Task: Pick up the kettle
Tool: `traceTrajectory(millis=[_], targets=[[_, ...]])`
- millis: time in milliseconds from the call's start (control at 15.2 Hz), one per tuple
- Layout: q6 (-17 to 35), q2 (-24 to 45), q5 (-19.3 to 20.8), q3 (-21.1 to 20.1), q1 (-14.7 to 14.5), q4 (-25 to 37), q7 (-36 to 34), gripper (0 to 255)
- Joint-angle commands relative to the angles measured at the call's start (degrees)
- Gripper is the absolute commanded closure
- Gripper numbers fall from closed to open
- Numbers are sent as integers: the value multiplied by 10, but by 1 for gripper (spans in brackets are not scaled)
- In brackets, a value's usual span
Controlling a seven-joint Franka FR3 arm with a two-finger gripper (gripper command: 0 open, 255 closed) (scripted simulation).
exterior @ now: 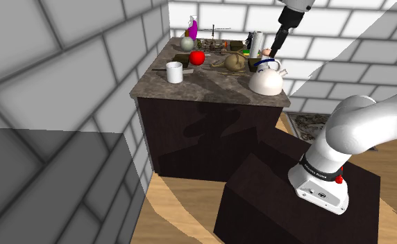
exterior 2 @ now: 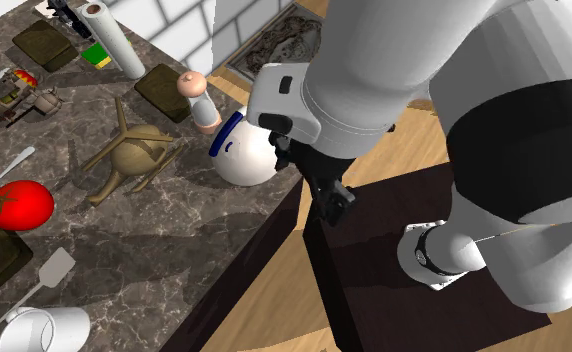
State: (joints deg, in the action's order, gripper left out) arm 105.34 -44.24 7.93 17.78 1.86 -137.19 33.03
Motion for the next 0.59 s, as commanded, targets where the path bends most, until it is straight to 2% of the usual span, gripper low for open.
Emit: traceTrajectory(millis=[0, 528], targets=[[8, 17, 15, 28, 1, 10, 40, 0], [68, 118, 49, 146, -14, 60, 193, 0]])
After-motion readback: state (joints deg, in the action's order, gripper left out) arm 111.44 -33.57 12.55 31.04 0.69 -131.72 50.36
